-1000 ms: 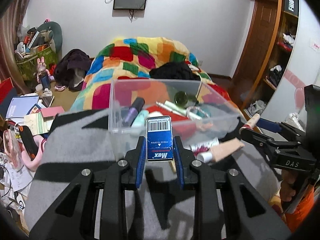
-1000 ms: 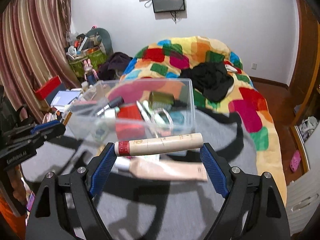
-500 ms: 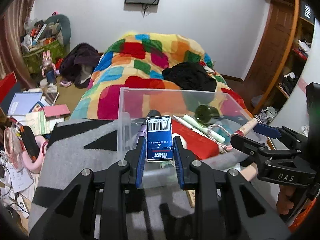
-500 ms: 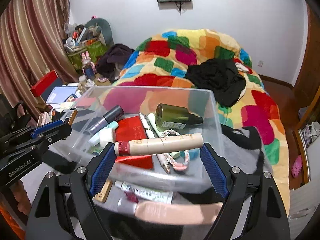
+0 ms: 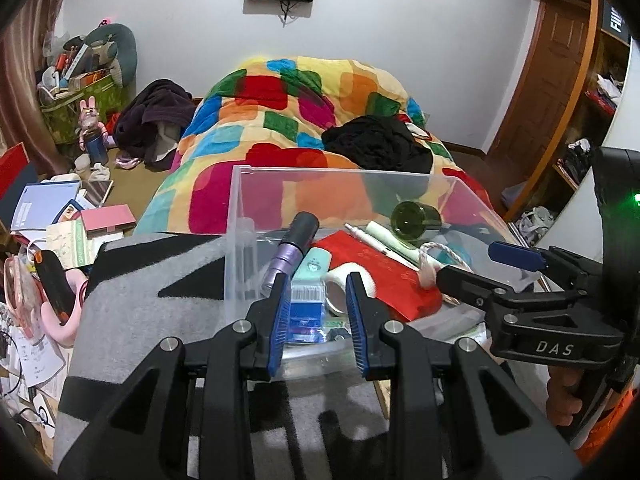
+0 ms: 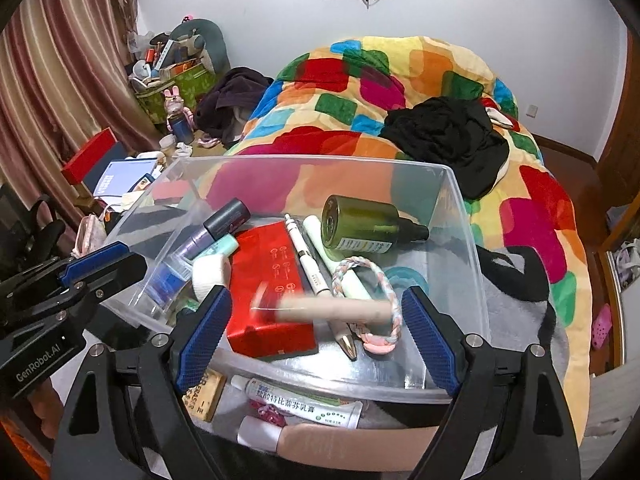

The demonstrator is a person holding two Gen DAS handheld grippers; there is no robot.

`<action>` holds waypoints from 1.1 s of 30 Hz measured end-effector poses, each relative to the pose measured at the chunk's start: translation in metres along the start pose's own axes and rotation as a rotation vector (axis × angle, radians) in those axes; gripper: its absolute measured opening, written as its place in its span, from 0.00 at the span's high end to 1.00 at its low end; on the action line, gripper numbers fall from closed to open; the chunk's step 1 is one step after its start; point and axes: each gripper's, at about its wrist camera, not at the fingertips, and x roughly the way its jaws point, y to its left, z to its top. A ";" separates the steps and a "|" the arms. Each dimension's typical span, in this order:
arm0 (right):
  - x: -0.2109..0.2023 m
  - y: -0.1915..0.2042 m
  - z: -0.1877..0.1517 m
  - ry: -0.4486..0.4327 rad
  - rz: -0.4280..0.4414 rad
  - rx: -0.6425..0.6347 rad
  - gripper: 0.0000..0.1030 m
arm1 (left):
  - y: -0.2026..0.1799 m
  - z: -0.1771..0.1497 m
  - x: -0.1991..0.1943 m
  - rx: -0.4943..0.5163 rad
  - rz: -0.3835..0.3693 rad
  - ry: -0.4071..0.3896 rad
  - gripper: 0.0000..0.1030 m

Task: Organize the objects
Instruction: 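Lower the blue card and beige tube into the clear box and release, then grasp the wooden eraser with the left tool while the right tool grasps the large beige squeeze tube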

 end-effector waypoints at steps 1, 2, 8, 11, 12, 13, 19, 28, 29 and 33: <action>-0.002 -0.001 -0.001 0.000 0.003 0.001 0.17 | -0.001 0.000 -0.001 0.004 -0.001 -0.001 0.73; -0.004 -0.001 -0.001 -0.001 0.006 0.000 0.17 | -0.002 -0.001 -0.003 0.007 -0.002 -0.002 0.71; -0.028 0.000 -0.011 -0.037 0.017 -0.037 0.17 | -0.009 -0.005 -0.021 0.023 -0.002 -0.046 0.50; -0.045 0.001 -0.021 -0.068 0.001 -0.065 0.17 | -0.013 -0.007 -0.031 0.037 -0.001 -0.068 0.43; -0.049 0.001 -0.023 -0.076 -0.003 -0.071 0.17 | -0.015 -0.008 -0.035 0.041 -0.004 -0.073 0.41; -0.054 0.000 -0.027 -0.085 -0.008 -0.076 0.16 | -0.016 -0.010 -0.037 0.043 -0.005 -0.075 0.37; -0.070 -0.002 -0.048 -0.100 -0.025 -0.116 0.14 | -0.024 -0.028 -0.039 0.079 -0.007 -0.046 0.31; -0.037 -0.007 -0.088 0.048 -0.024 -0.276 0.10 | -0.038 -0.062 -0.005 0.158 0.015 0.115 0.31; -0.032 -0.009 -0.088 0.064 -0.027 -0.281 0.10 | -0.039 -0.064 -0.001 0.161 0.014 0.129 0.32; -0.017 -0.014 -0.082 0.102 -0.028 -0.307 0.10 | -0.044 -0.065 0.009 0.175 0.006 0.168 0.35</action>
